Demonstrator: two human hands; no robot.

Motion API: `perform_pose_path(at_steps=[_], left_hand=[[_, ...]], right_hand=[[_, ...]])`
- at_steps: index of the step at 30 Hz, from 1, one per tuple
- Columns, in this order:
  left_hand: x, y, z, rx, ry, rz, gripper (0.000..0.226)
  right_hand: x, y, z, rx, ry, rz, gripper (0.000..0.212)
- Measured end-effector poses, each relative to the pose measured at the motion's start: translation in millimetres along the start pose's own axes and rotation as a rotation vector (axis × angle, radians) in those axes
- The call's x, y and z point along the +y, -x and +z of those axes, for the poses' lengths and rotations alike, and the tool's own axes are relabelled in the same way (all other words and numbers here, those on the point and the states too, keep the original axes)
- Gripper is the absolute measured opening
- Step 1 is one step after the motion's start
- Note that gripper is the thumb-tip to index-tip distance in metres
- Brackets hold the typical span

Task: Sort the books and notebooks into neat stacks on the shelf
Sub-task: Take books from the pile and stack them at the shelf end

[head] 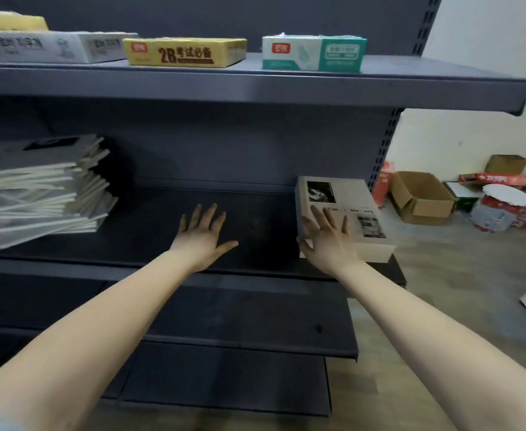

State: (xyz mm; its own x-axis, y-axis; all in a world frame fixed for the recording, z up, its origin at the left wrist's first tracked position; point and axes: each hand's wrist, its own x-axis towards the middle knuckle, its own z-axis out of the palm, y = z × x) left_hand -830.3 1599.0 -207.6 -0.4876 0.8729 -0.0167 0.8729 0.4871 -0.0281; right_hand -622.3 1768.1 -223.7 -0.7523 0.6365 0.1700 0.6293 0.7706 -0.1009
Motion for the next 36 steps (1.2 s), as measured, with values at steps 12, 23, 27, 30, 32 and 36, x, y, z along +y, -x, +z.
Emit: perform_pose_path(at_steps=[12, 23, 27, 30, 32, 36], left_hand=[[-145.7, 61.8, -10.4, 0.138, -0.044, -0.263, 0.073], [-243.7, 115.4, -0.1, 0.101, -0.027, -0.478, 0.069], [-276.5, 132.1, -1.3, 0.102, -0.020, -0.540, 0.067], [-300.5, 142.8, -1.4, 0.113, -0.017, -0.581, 0.066], [-316.1, 147.4, -1.2, 0.111, -0.007, -0.607, 0.065], [-346.4, 150.3, -2.4, 0.113, 0.006, -0.640, 0.066]], right_hand=[[-159.2, -59.1, 11.7, -0.088, -0.001, -0.364, 0.061], [-281.3, -100.5, 27.1, -0.132, -0.004, -0.601, 0.060], [-323.3, -113.4, 29.2, -0.058, -0.029, -0.680, 0.058], [-358.2, -120.5, 29.8, 0.141, -0.142, -0.783, 0.048], [-382.3, -124.7, 29.4, 0.247, -0.246, -0.827, 0.042], [-425.8, -136.2, 26.0, 0.349, -0.336, -0.868, 0.040]])
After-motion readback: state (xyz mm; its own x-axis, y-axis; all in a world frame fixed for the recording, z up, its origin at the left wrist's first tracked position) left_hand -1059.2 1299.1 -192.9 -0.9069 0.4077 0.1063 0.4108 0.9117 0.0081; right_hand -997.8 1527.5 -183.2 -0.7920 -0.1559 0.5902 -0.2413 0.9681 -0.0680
